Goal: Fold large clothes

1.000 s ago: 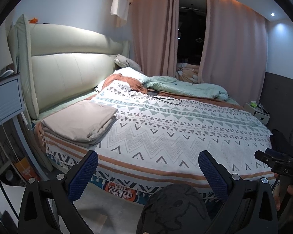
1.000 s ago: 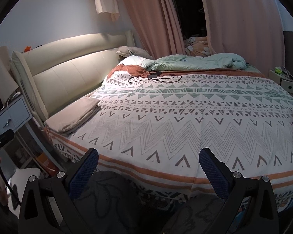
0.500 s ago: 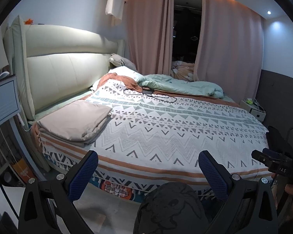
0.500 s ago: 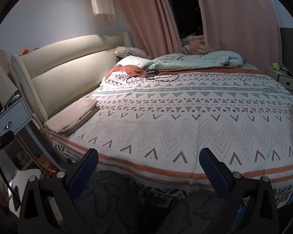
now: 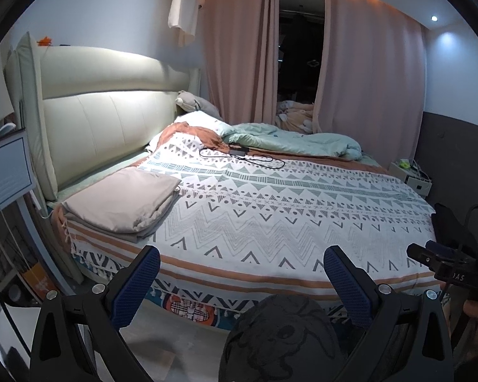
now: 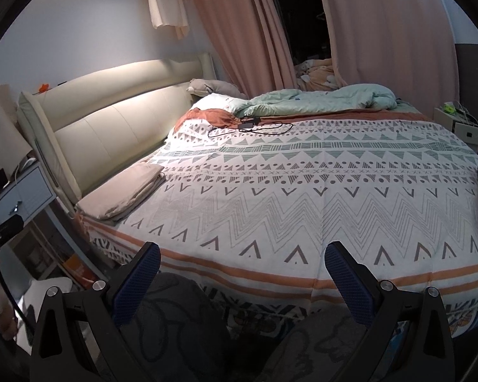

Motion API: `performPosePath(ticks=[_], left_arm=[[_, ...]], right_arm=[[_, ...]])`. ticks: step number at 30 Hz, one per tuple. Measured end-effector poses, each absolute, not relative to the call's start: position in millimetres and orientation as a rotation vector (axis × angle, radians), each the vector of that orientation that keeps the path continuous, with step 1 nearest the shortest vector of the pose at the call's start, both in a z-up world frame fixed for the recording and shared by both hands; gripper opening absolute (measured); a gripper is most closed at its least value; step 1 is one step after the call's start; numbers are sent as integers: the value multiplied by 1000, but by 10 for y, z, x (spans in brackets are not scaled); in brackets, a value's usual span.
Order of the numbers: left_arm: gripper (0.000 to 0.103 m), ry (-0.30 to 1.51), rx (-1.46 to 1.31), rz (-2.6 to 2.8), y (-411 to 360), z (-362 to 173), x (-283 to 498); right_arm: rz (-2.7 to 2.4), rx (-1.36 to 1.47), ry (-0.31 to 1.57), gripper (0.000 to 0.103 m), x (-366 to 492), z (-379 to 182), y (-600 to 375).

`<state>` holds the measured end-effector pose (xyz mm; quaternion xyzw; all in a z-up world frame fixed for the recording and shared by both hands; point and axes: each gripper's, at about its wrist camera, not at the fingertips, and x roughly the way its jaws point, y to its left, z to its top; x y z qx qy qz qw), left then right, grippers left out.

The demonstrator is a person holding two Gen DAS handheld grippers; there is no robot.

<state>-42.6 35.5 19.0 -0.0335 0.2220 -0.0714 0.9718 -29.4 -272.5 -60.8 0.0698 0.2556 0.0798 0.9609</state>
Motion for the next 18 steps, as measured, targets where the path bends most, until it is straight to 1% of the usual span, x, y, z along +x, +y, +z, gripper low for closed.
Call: performPosePath(ticks=[7,18], left_arm=[[103,453,-83,-153,407,198,-471],[102,419,-104,-184,431,179,-492]], right_arm=[[139,119,516,103,-361,-619,-2629],[93,111,517,103,-505,-443,-2528]])
